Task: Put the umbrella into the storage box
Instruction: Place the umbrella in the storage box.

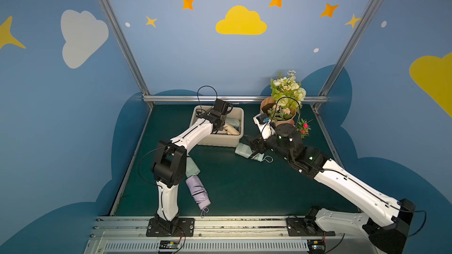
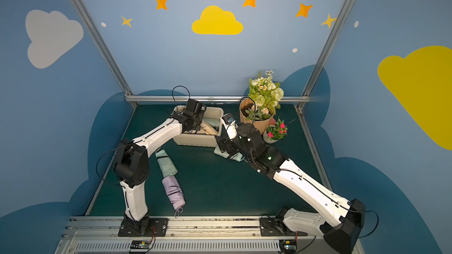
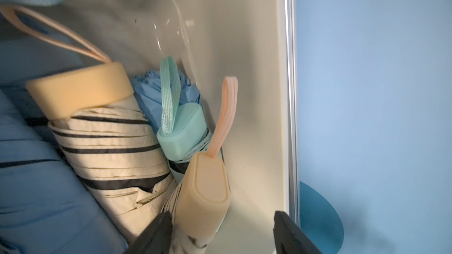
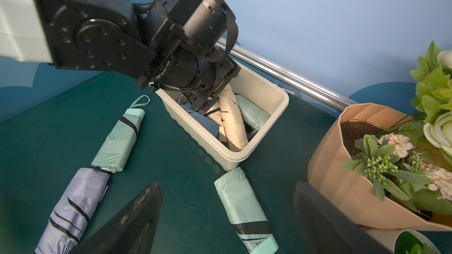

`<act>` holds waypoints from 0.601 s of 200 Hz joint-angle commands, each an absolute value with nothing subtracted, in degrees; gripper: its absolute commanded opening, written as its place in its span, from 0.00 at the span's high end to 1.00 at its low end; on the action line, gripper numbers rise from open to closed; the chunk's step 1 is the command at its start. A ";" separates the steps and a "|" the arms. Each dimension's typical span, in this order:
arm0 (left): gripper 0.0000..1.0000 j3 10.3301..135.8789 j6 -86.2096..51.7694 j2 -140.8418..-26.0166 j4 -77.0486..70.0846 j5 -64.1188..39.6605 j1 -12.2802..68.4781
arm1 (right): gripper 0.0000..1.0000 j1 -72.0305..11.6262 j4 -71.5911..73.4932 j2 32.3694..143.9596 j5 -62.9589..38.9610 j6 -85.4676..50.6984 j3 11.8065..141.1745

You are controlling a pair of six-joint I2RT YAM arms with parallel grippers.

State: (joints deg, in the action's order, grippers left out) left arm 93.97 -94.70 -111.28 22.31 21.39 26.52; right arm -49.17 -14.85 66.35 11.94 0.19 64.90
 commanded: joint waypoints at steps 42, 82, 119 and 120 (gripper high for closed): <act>0.28 92.69 -73.81 -96.91 22.42 26.21 25.27 | 0.10 -49.53 -13.14 69.50 7.01 -0.73 65.79; 0.31 88.67 -59.35 -88.70 22.15 26.01 22.50 | 0.10 -50.46 -11.88 73.34 -0.33 -1.79 66.78; 0.31 83.93 -48.04 -79.82 23.10 25.17 18.92 | 0.10 -53.84 -11.87 79.39 -9.03 -2.28 68.68; 0.31 83.76 -47.84 -79.50 23.02 25.11 18.82 | 0.10 -53.99 -11.87 79.60 -9.22 -2.28 68.75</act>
State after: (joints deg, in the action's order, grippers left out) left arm 86.72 -59.22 -84.40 21.50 25.41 20.95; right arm -51.72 -13.28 76.25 -1.63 -1.30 66.06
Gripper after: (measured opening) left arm 0.687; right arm 0.900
